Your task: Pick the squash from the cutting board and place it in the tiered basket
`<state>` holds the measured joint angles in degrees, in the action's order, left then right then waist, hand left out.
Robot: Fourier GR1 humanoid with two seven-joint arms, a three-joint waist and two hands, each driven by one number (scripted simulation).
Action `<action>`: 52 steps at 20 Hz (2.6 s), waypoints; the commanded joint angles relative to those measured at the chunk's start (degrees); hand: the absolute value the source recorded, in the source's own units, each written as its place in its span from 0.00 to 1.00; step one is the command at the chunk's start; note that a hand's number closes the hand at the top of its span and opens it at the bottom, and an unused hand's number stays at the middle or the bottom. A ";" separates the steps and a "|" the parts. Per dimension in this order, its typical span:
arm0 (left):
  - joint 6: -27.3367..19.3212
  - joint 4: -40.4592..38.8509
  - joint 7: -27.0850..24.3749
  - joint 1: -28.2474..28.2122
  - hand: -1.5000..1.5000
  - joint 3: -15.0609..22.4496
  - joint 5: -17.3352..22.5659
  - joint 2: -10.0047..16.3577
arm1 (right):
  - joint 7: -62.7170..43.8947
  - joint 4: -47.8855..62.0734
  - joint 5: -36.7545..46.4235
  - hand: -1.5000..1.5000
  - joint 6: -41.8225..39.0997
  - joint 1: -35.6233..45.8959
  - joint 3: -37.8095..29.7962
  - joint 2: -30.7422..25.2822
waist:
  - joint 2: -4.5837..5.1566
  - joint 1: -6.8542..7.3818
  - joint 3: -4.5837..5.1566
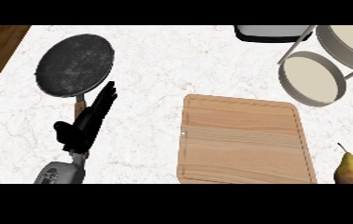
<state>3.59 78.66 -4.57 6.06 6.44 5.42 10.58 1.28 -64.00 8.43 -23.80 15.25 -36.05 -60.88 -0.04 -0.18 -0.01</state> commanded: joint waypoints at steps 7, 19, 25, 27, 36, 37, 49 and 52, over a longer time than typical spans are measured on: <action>-1.34 -2.09 -0.68 2.24 0.50 1.54 -2.76 -3.43 | -14.96 5.95 -0.35 1.00 0.10 23.47 12.41 -0.36 | 0.42 2.16 0.04; -0.24 0.66 0.66 1.53 0.50 1.08 -3.19 -2.90 | -13.88 22.42 9.53 1.00 3.17 42.38 24.51 8.71 | 0.55 2.42 0.01; 0.99 -4.15 -2.27 3.70 0.50 -0.42 -3.51 -2.64 | -8.48 32.34 13.19 1.00 8.39 47.21 25.31 13.59 | 0.81 2.31 0.00; 1.06 0.01 -1.71 -1.39 0.50 1.41 -3.35 -3.64 | -11.45 31.72 12.84 1.00 8.98 49.47 25.44 16.58 | 0.52 2.23 0.01; 0.02 -0.55 -0.66 0.78 0.50 0.29 -4.12 -3.94 | -20.32 39.00 6.08 1.00 6.30 52.68 19.01 21.08 | 0.18 1.19 0.03; 1.12 -1.77 -1.66 0.69 0.50 -1.30 -3.32 -2.30 | -22.28 41.16 4.23 1.00 6.92 52.58 16.96 22.00 | 0.33 1.42 0.04; 2.27 -4.28 -1.73 2.82 0.50 -2.26 -3.66 -2.12 | -23.91 37.97 1.09 0.00 17.25 51.28 12.07 18.83 | 0.08 0.32 0.03; 2.97 -0.72 -0.09 1.65 0.50 -2.77 -1.92 -1.79 | -24.15 38.16 3.90 0.00 23.02 52.20 11.76 11.48 | 0.18 1.12 0.01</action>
<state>5.56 76.08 -5.34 8.43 4.28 2.50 7.96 -22.56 -24.50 10.34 -8.06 67.85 -24.16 -46.07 0.11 0.71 0.05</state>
